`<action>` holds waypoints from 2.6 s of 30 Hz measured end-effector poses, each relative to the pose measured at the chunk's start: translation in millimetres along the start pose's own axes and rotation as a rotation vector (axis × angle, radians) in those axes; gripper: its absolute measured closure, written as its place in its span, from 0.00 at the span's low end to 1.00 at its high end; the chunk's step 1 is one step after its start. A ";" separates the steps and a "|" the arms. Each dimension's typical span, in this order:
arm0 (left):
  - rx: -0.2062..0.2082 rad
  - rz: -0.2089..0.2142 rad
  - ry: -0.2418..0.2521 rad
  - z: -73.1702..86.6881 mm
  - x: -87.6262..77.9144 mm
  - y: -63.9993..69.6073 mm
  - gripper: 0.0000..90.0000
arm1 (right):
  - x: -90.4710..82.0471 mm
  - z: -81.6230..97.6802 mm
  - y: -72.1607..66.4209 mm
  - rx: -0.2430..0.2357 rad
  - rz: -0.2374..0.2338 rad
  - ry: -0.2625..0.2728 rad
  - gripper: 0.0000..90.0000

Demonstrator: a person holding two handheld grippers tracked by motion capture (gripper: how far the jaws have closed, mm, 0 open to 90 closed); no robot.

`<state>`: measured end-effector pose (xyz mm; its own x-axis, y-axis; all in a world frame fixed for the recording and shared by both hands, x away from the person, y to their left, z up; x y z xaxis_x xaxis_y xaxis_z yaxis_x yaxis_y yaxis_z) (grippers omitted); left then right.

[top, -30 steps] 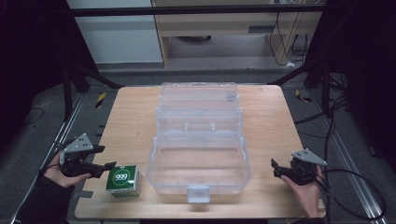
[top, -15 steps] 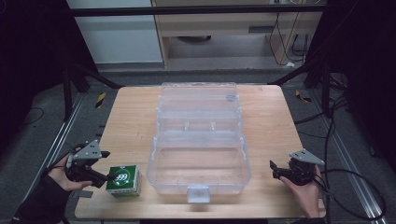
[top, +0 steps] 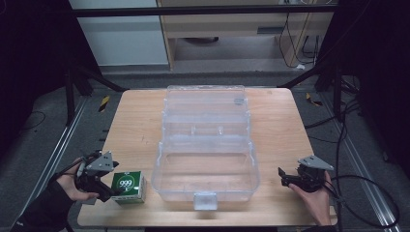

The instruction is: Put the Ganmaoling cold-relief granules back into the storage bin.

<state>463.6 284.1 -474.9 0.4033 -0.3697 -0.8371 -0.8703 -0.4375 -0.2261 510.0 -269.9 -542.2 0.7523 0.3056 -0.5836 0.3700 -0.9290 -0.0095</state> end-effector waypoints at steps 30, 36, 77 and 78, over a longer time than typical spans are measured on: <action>0.103 0.077 -0.125 2.7 35.5 14.6 0.05 | 5.0 6.5 -1.9 -0.014 -0.011 -0.047 0.02; 0.108 0.085 -0.152 6.2 42.9 15.8 0.04 | 6.2 8.3 -2.7 -0.026 -0.013 -0.060 0.02; 0.094 0.072 -0.128 -21.9 3.1 10.2 0.17 | 9.6 13.9 -5.8 -0.040 -0.030 -0.099 0.03; 0.095 0.063 -0.120 -26.3 -1.6 8.4 0.17 | 9.6 14.0 -5.8 -0.039 -0.030 -0.099 0.02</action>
<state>463.1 259.4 -462.4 0.3152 -0.2909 -0.9033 -0.9180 -0.3348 -0.2125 507.4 -264.5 -559.1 0.6837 0.3092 -0.6610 0.4140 -0.9103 0.0024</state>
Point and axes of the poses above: each handheld gripper's, and its own axes: x roughly forward along the jaws, z roughly out of its underside, y roughly to its right, the point moved 10 cm from there along x, roughly forward along the jaws, and after that the axes turned 7 degrees about -z, right-handed, at the moved point
